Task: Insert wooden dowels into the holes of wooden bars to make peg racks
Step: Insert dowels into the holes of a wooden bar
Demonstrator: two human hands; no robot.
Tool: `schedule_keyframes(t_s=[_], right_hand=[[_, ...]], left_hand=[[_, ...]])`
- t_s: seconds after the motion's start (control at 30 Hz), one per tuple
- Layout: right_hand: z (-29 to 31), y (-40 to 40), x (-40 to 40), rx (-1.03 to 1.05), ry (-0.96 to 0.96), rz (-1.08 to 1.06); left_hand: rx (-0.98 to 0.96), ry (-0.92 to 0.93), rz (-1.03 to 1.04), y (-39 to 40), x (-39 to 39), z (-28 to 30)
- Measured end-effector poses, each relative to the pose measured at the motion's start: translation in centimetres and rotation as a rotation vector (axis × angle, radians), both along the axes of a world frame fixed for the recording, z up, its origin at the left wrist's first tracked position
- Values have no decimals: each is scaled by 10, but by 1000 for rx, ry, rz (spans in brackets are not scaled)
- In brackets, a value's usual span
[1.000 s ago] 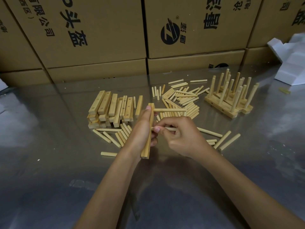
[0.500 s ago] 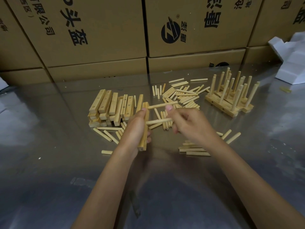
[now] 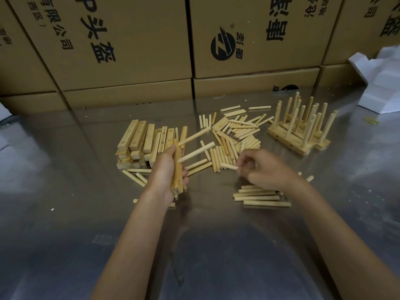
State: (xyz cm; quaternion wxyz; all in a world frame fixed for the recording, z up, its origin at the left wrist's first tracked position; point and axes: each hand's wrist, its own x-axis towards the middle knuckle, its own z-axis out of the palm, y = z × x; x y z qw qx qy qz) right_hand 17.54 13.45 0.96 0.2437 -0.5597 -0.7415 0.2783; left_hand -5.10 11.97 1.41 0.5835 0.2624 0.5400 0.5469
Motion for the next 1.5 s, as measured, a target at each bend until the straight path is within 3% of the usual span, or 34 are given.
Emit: schedule_keyframes(t_s=[0.1, 0.27, 0.53, 0.8, 1.07, 1.33, 1.5], right_hand=[[10, -15, -19, -64, 288, 206], [12, -40, -53, 85, 270, 422], [6, -44, -63, 373, 66, 354], [4, -42, -63, 288, 19, 268], [4, -42, -65, 121, 123, 238], [4, -47, -65, 323, -20, 334], [5, -49, -66, 393, -65, 338]], left_hand=[[-8, -16, 22, -1, 1, 2], [-10, -13, 63, -3, 3, 3], [-43, 12, 66, -2, 12, -1], [34, 183, 113, -1, 19, -5], [181, 266, 94, -4, 25, -2], [66, 166, 59, -4, 18, -2], [90, 217, 0, -4, 16, -2]])
